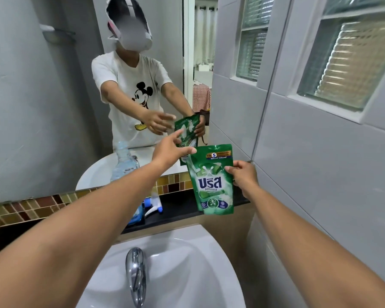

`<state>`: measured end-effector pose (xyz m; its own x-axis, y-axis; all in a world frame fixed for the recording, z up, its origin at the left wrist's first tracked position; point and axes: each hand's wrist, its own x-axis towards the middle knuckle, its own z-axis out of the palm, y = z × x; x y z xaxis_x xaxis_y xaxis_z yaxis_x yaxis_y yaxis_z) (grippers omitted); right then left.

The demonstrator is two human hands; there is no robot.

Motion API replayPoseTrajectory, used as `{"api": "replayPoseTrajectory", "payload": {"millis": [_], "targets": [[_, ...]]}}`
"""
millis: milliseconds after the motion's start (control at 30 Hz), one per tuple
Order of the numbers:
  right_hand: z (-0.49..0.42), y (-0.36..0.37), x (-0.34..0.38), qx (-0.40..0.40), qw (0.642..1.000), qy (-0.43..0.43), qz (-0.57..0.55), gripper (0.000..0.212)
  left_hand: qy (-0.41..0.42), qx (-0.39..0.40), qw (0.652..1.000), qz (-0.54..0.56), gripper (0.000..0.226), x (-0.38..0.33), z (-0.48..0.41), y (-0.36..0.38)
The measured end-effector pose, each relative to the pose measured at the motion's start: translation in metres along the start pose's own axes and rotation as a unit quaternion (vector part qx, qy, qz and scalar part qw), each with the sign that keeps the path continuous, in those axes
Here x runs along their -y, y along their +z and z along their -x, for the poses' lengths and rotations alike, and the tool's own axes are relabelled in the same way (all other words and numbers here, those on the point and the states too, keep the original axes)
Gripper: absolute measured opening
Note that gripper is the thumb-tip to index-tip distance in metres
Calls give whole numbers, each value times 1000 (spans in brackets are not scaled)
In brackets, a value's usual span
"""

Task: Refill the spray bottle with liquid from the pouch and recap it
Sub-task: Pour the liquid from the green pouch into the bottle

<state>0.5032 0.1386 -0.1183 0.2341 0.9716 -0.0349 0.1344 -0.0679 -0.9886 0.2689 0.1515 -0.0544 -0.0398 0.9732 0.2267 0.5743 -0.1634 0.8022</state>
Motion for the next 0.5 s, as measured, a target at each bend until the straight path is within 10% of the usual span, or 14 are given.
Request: {"api": "replayPoseTrajectory", "payload": {"millis": [500], "targets": [[-62,-63,-36,-85,995,12,-45,20,-187,99,953,215,17,43,-18,150]]}}
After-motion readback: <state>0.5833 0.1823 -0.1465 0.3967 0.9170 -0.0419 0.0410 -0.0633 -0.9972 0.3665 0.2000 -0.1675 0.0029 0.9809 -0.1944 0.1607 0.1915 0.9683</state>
